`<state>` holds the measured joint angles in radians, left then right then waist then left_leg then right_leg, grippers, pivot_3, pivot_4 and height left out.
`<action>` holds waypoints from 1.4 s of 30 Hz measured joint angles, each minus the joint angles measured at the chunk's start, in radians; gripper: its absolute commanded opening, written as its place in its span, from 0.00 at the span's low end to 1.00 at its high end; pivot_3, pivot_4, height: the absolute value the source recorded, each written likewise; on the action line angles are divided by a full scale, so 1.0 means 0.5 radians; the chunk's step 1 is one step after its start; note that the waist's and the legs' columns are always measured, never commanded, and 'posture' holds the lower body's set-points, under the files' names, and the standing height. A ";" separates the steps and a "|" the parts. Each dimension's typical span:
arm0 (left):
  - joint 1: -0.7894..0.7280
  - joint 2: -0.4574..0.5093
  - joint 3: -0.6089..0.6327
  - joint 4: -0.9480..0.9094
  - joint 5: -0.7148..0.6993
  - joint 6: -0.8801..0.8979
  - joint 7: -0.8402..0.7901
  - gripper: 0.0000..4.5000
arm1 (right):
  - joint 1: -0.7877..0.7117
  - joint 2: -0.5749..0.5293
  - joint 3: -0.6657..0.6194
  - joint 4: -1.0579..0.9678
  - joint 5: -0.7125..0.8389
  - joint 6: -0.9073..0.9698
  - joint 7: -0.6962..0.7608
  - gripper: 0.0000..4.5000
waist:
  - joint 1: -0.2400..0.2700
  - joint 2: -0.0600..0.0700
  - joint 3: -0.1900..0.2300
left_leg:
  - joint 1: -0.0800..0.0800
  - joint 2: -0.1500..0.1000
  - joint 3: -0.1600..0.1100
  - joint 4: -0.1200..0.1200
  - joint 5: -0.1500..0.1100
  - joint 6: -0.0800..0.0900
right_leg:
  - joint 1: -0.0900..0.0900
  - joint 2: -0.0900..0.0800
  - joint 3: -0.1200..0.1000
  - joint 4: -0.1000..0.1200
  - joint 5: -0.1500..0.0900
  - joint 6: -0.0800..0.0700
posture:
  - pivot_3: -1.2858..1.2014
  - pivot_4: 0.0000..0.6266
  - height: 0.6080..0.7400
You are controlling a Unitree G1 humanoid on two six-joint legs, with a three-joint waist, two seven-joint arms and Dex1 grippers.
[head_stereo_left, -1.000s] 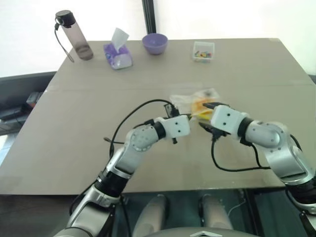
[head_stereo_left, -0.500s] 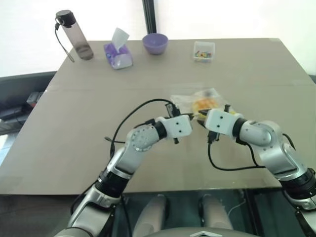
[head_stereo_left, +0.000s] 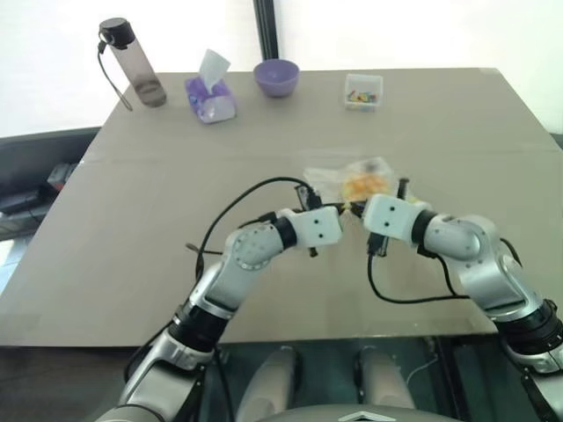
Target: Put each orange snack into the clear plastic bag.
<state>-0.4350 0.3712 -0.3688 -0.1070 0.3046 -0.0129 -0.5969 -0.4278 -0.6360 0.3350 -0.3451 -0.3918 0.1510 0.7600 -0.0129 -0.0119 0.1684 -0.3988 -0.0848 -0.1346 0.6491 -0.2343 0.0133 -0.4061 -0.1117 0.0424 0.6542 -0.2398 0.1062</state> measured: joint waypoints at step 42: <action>0.025 0.021 -0.043 -0.003 0.010 -0.046 0.005 0.00 | 0.196 -0.337 -0.227 0.231 -0.217 0.334 -0.192 0.02 | 0.002 0.000 0.000 | 0.000 0.000 0.002 0.000 0.000 0.001 | 0.000 0.000 0.001 0.000 0.000 0.000 | 0.52 0.24 1.00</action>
<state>-0.4227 0.3818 -0.3905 -0.1085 0.3098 -0.0359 -0.5944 -0.3298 -0.8043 0.2214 -0.2298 -0.5004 0.3177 0.6638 -0.0119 -0.0119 0.1684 -0.3988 -0.0847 -0.1337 0.6491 -0.2344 0.0135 -0.4060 -0.1119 0.0428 0.6541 -0.2399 0.1063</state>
